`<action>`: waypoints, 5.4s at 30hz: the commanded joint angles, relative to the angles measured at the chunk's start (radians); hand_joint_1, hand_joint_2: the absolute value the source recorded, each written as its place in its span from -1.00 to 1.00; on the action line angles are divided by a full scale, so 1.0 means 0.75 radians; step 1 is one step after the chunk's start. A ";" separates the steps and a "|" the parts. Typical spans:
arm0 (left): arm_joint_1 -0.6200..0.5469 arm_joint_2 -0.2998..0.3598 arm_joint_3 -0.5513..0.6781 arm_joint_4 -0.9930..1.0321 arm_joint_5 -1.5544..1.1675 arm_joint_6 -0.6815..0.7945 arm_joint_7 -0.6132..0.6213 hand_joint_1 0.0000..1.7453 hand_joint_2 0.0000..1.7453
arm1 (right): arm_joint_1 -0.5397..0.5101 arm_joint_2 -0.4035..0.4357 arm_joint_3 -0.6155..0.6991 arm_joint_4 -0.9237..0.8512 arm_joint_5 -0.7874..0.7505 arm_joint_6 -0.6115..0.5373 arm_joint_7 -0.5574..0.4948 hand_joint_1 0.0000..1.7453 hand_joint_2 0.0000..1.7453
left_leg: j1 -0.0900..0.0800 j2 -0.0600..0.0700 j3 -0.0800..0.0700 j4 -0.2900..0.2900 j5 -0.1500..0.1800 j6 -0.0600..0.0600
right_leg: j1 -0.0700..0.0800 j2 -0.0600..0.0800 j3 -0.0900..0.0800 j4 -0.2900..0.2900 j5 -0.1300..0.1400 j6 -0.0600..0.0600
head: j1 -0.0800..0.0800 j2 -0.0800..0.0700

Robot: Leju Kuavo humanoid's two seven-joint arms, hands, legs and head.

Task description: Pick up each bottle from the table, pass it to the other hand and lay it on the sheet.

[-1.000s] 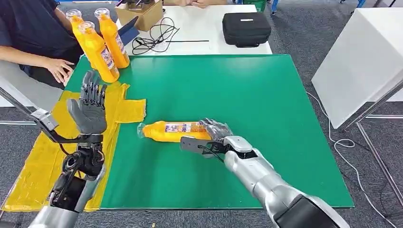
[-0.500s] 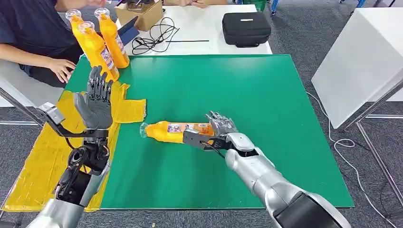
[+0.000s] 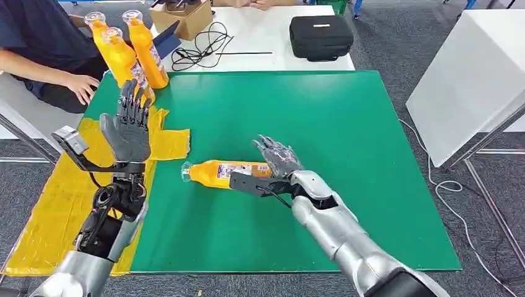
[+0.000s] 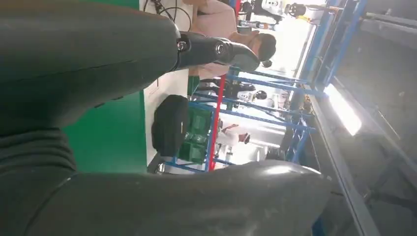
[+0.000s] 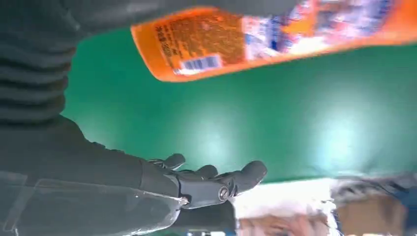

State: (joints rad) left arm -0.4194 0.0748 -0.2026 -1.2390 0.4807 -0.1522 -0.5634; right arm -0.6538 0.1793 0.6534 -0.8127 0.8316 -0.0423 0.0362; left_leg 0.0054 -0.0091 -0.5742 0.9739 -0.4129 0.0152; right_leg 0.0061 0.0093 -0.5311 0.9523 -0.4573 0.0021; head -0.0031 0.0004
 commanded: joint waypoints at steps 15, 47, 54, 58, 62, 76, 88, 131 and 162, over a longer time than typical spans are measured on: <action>0.083 0.047 0.049 -0.102 0.035 0.064 0.001 -1.00 -1.00 | 0.002 0.013 0.094 -0.157 -0.056 0.064 -0.060 -1.00 1.00 | 0.001 0.001 0.002 0.000 -0.001 0.000 | 0.001 0.001 0.003 0.000 -0.001 0.002 | 0.001 0.000; -0.162 -0.043 -0.068 0.168 0.073 -0.068 0.040 -1.00 -1.00 | -0.216 0.176 0.085 0.700 0.228 -0.002 0.299 -1.00 1.00 | 0.001 -0.006 0.003 0.001 -0.001 -0.001 | 0.001 -0.007 0.005 -0.001 -0.002 0.002 | 0.001 0.000; -0.184 -0.061 -0.064 0.179 0.068 -0.061 0.059 -1.00 -1.00 | -0.212 0.170 0.060 0.727 0.236 0.062 0.319 -1.00 1.00 | 0.001 -0.005 0.003 0.001 -0.002 0.000 | 0.001 -0.007 0.006 -0.001 -0.003 0.003 | 0.001 0.000; -0.202 -0.065 -0.066 0.195 0.067 -0.064 0.065 -1.00 -1.00 | -0.204 0.169 0.057 0.733 0.240 0.076 0.316 0.74 1.00 | 0.001 -0.005 0.003 0.000 -0.001 0.000 | 0.001 -0.007 0.006 -0.002 -0.002 0.002 | 0.001 0.000; -0.205 -0.065 -0.066 0.195 0.068 -0.064 0.065 -1.00 -1.00 | -0.201 0.167 0.059 0.733 0.242 0.075 0.316 0.74 1.00 | 0.002 -0.005 0.003 0.001 -0.001 0.000 | 0.001 -0.007 0.006 -0.002 -0.002 0.002 | 0.001 0.000; -0.200 -0.081 -0.041 0.195 0.066 -0.065 0.072 -1.00 -1.00 | -0.199 0.157 0.036 0.728 0.250 0.092 0.312 1.00 1.00 | 0.002 -0.003 0.005 0.001 -0.002 0.000 | 0.001 -0.005 0.007 -0.002 -0.002 0.003 | 0.001 0.000; -0.141 -0.023 0.042 0.163 0.041 -0.071 0.070 -1.00 -1.00 | -0.218 0.167 -0.080 0.688 0.182 0.041 0.185 1.00 1.00 | 0.001 0.001 0.004 0.000 -0.001 -0.001 | 0.000 0.001 0.005 -0.001 -0.001 0.002 | 0.001 0.000; -0.069 -0.056 0.009 0.208 0.227 -0.181 0.173 -1.00 1.00 | -0.061 0.040 -0.206 -0.008 -0.368 -0.282 -0.140 1.00 1.00 | 0.000 -0.003 -0.001 0.002 -0.001 0.000 | 0.000 -0.003 0.000 0.001 -0.002 0.002 | 0.001 0.000; 0.289 -0.060 -0.214 -0.396 0.366 -0.033 0.142 -1.00 1.00 | -0.090 0.226 0.481 0.216 -0.216 -0.628 0.189 1.00 1.00 | 0.000 0.002 -0.001 -0.001 -0.002 -0.001 | 0.000 0.003 -0.001 -0.001 -0.001 0.001 | 0.000 0.000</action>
State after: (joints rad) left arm -0.2510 0.0023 -0.3353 -1.4222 0.7976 -0.2140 -0.4216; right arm -0.7039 0.3658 0.7882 -0.7286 0.7225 -0.5119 0.1370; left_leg 0.0050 -0.0084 -0.5776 0.9738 -0.4131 0.0152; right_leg 0.0057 0.0115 -0.5348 0.9526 -0.4571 0.0024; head -0.0031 0.0004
